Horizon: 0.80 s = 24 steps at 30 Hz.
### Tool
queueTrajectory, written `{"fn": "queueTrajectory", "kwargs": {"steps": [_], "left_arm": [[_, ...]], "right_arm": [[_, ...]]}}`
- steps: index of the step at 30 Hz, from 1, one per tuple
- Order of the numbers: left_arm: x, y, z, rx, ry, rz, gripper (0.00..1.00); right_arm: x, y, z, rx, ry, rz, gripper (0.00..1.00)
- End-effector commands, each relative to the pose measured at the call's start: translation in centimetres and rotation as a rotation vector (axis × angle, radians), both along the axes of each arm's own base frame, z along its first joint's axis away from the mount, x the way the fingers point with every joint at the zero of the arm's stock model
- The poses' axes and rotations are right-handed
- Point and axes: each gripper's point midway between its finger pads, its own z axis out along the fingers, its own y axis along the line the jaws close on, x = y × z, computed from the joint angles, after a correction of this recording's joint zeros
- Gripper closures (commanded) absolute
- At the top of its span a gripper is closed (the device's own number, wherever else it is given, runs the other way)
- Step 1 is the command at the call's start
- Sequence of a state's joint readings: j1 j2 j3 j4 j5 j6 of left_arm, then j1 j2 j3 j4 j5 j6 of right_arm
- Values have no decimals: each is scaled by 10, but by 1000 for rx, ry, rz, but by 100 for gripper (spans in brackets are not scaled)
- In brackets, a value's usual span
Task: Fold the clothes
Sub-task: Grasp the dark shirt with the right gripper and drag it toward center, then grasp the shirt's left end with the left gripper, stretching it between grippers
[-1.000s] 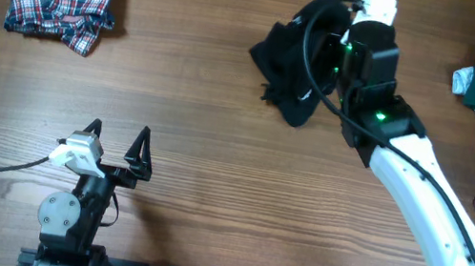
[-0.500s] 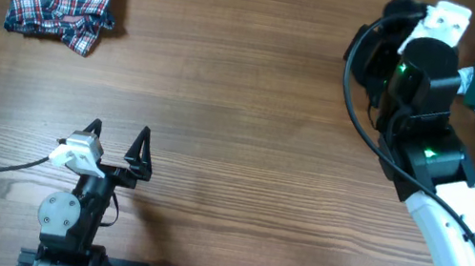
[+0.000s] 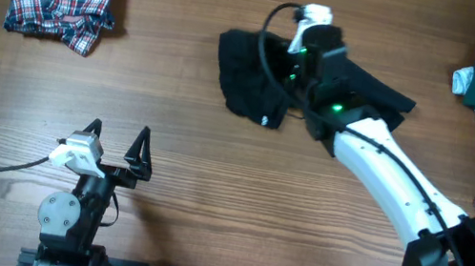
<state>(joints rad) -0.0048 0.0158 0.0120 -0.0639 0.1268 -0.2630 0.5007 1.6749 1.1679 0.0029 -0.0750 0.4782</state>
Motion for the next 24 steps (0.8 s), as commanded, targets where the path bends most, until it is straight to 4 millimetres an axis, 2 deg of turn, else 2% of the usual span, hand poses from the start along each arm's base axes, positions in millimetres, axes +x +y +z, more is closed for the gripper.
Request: {"fn": "queueTrajectory", "kwargs": {"steps": [1,3,5,7,8,10,16,18,20,24], "left_arm": [[0,1,-3,24,5,7,0],[0,1,-4,24,5,7,0],[0,1,-3,24,5,7,0],[0,1,-4,24,5,7,0],[0,1,-4,24,5,6,0],[0,1,-4,24,5,7,0],[0,1,-4,24,5,7,0],[0,1,-4,24,5,7,0],[0,0,-3,15,6,-1,0],[0,-6,5,-42,-19,-30,0]], "right_arm": [[0,10,28,64,-45,25,0],[4,-7,37,42,-67,-23,0],[8,-32,42,-15,-84,-96,0],[12,-76,45,-92,-78,-232,0],[13,-95,43,-119,-62,-284,0],[12,-121,36,-148,-22,-337,0],[4,-185,5,-217,130,-456,0],[3,-201,0,-213,158,-489,0],[1,-209,-3,-215,177,-497,0],[-9,-216,-20,-336,223,-435,0]]}}
